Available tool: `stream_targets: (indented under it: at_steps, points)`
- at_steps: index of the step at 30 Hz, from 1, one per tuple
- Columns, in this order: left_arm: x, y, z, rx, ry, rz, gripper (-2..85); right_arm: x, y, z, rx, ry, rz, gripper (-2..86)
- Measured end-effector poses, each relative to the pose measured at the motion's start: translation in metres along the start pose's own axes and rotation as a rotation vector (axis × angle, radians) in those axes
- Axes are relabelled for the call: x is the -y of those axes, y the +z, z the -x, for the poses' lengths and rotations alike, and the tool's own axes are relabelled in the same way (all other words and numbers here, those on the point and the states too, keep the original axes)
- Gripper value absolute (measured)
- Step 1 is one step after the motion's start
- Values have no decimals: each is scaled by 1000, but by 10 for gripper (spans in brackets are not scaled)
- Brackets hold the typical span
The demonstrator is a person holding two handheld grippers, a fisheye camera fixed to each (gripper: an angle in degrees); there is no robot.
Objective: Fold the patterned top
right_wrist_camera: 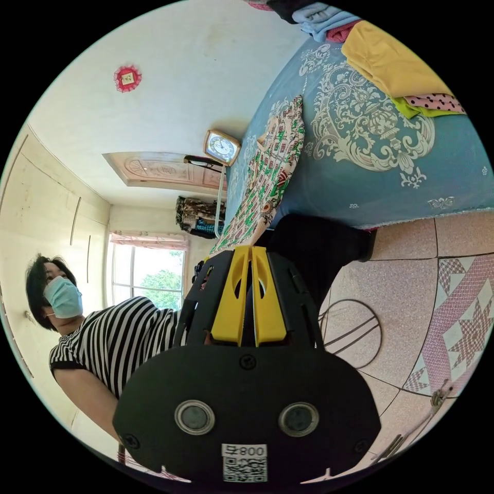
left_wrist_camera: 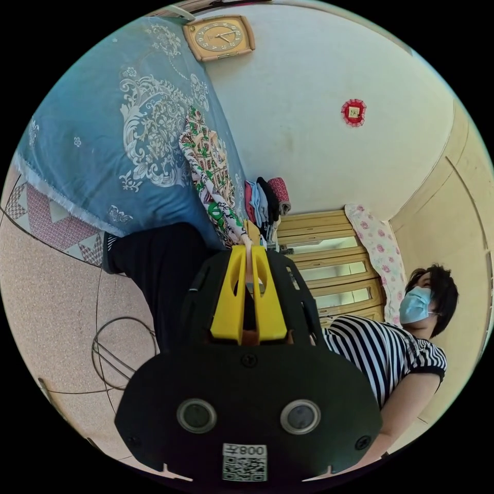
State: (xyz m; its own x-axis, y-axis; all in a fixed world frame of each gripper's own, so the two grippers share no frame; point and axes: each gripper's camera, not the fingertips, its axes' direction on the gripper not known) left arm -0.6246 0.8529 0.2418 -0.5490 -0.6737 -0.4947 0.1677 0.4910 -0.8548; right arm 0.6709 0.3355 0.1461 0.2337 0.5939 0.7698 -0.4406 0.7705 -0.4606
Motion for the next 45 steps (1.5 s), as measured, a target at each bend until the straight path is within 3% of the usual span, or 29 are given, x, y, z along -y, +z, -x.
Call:
stream_targets:
  at_steps: [13,24,33,45]
  points:
    - [-54,-3,-36,-30,5,-9,18,-27,-15,19,13,-30,4,4]
    - [-22,18,-67,-62,12,-34,15,29,-14,27,33,-47,-13,4]
    - [65,45,-109,-94,67,-69,15,147,-13,53,64,-126,-46,4]
    - [248,109,-154,-74,118,-80,15,377,21,63,11,-162,-24,4]
